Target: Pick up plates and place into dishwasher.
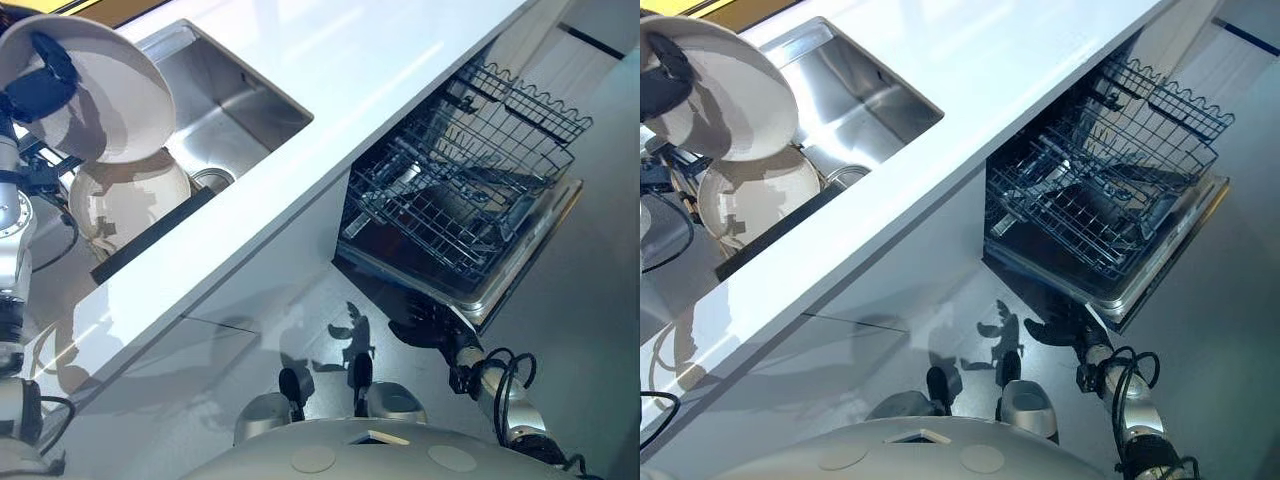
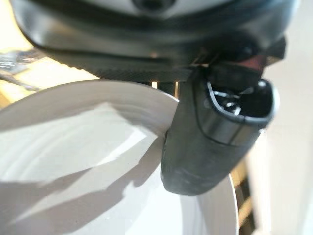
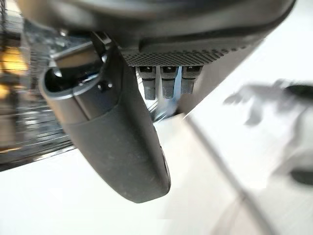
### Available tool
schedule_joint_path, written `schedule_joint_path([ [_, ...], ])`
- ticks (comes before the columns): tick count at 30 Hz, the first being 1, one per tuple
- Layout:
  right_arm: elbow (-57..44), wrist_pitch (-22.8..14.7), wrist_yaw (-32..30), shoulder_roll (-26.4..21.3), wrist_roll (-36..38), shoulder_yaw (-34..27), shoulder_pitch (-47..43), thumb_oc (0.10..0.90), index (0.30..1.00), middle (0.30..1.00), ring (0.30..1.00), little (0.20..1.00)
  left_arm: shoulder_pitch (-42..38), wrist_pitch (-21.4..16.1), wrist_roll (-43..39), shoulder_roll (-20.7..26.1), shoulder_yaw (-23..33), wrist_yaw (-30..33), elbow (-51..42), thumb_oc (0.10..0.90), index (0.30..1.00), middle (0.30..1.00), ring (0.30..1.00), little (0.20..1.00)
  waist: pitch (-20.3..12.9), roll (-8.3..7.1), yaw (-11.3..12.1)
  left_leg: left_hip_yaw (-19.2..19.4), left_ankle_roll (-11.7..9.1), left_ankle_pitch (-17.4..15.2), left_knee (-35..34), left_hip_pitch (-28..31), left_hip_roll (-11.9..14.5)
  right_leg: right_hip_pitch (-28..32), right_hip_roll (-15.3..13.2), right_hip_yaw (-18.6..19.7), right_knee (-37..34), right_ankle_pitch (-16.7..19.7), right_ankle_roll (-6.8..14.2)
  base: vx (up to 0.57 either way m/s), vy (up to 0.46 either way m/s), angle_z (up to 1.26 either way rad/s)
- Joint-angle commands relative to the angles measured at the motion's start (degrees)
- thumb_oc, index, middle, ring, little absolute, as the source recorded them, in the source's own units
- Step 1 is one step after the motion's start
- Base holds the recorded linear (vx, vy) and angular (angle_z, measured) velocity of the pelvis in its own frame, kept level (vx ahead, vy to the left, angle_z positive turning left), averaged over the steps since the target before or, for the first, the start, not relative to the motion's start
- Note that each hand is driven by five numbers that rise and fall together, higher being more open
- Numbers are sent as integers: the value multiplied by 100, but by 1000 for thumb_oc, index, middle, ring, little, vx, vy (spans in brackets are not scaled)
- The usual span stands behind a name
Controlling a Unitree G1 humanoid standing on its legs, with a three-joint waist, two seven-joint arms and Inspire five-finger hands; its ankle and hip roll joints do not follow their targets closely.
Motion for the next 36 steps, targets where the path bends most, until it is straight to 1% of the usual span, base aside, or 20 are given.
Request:
schedule_joint_path([
  [1,-812,-219,613,-49,1268,-476,-88,800,900,900,900,900,-410,-1083,931,35,486,1179,-337,100,300,300,300,200,-658,165,-211,-111,-90,-419,380,-397,-103,-95,281,-176,704,-1098,7,-6,-62,-6],
  [4,-1254,-18,832,75,1935,-688,-138,800,900,900,900,900,-410,-1339,1901,-85,400,2065,-505,100,300,300,300,200,-715,177,-280,-81,-88,-408,313,-342,-87,-101,293,-152,724,-1119,-1,-5,-44,-9],
  [8,-1750,667,1295,331,2701,-950,-255,800,900,900,900,900,-402,-1459,2657,-163,332,2838,-732,100,300,300,300,200,-762,190,-330,-43,-92,-393,248,-285,-71,-93,297,-143,724,-1126,-11,-4,-25,-7],
  [10,-2059,1141,1577,423,3184,-1110,-399,800,900,900,900,900,-421,-1433,2914,-160,269,3047,-854,100,300,300,300,200,-795,193,-345,-25,-99,-392,233,-266,-57,-93,303,-159,734,-1129,-12,-4,-32,-4],
  [13,-2511,1601,1899,395,3975,-1293,-611,800,900,900,900,900,-493,-1399,2916,-163,136,3011,-951,100,300,300,300,200,-815,194,-368,-5,-105,-396,240,-244,-43,-103,308,-168,773,-1141,-16,-3,-17,-3],
  [14,-2554,1602,1912,387,4026,-1305,-634,800,900,900,900,900,-512,-1387,2911,-159,120,3001,-951,100,300,300,300,200,-817,195,-371,-1,-104,-396,241,-242,-42,-105,308,-168,776,-1142,-17,0,0,0],
  [16,-2749,1279,2007,326,4223,-1371,-740,800,900,900,900,900,-610,-1385,2870,-138,11,3004,-923,100,300,300,300,200,-819,206,-394,26,-106,-401,243,-229,-37,-110,311,-175,789,-1141,-14,0,0,0],
  [17,-2961,908,1853,297,4134,-1437,-836,800,900,900,900,900,-681,-1378,2817,-146,-42,2962,-920,100,300,300,300,200,-826,215,-410,37,-106,-406,256,-227,-39,-112,311,-174,794,-1137,-11,0,0,0],
  [18,-3126,362,1629,244,3789,-1483,-891,800,900,900,900,900,-737,-1374,2772,-172,-93,2943,-913,100,300,300,300,200,-825,219,-426,50,-106,-417,277,-228,-39,-114,311,-169,804,-1135,-8,0,0,0],
  [19,-3333,-448,1329,121,3059,-1540,-913,800,900,900,900,900,-782,-1418,2642,-200,-142,2914,-919,100,300,300,300,200,-814,228,-451,63,-108,-458,305,-196,-42,-91,305,-159,829,-1170,2,0,0,0],
  [20,-3465,-694,1099,29,2828,-1572,-922,800,900,900,900,900,-792,-1406,2605,-214,-146,2879,-943,100,300,300,300,200,-819,226,-462,81,-108,-436,318,-222,-38,-119,310,-146,824,-1134,-6,0,0,0],
  [21,-3759,-1321,717,-181,2129,-1634,-926,800,900,900,900,900,-794,-1333,2606,-287,-160,2850,-1041,100,300,300,300,200,-812,239,-503,98,-101,-445,332,-210,-40,-131,315,-111,845,-1134,-3,0,0,0],
  [22,-3951,-1714,490,-266,1613,-1663,-933,800,900,900,900,900,-789,-1311,2599,-379,-171,2838,-1098,100,300,300,300,200,-820,259,-532,107,-92,-450,344,-213,-44,-153,326,-71,859,-1130,-4,-7,35,-1],
  [23,-4078,-2028,369,-371,1272,-1686,-939,800,900,900,900,900,-772,-1308,2653,-490,-170,2802,-1134,100,300,300,300,200,-823,268,-555,115,-84,-462,354,-206,-49,-164,337,-32,875,-1134,-6,-4,38,-2],
  [24,-4204,-2158,341,-474,1056,-1651,-980,800,900,900,900,900,-758,-1303,2737,-595,-191,2816,-1167,100,300,300,300,200,-825,280,-562,120,-73,-472,357,-196,-55,-163,346,-4,881,-1137,-9,0,38,-4],
  [25,-4367,-2147,361,-531,943,-1588,-1066,800,900,900,900,900,-752,-1308,2793,-722,-242,2828,-1217,100,300,300,300,200,-829,290,-561,118,-63,-483,367,-187,-63,-157,356,26,882,-1138,-18,6,29,-7],
  [29,-4591,-1705,483,-713,830,-1232,-1395,800,900,900,900,900,-830,-1315,3010,-1087,-497,2820,-1248,100,300,300,300,200,-841,279,-489,90,-54,-520,388,-161,-85,-107,367,46,878,-1141,-29,5,10,-20],
  [30,-4612,-1495,498,-794,852,-1089,-1557,800,900,900,900,900,-909,-1261,3050,-1172,-611,2795,-1254,100,300,300,300,200,-842,266,-460,81,-51,-526,390,-155,-92,-92,367,32,876,-1144,-34,-3,-4,-21],
  [32,-4614,-1087,304,-862,843,-831,-1854,800,900,900,900,900,-1043,-1237,3073,-1307,-837,2771,-1213,100,300,300,300,200,-846,243,-401,60,-69,-522,396,-153,-88,-64,356,-7,875,-1146,-38,-6,-10,-11],
  [36,-4449,-747,132,-871,895,-442,-2254,800,900,900,900,900,-1231,-1245,3115,-1519,-1209,2740,-1065,100,300,300,300,200,-860,202,-324,16,-81,-517,397,-151,-95,-26,346,-73,871,-1148,-45,1,-3,1],
])
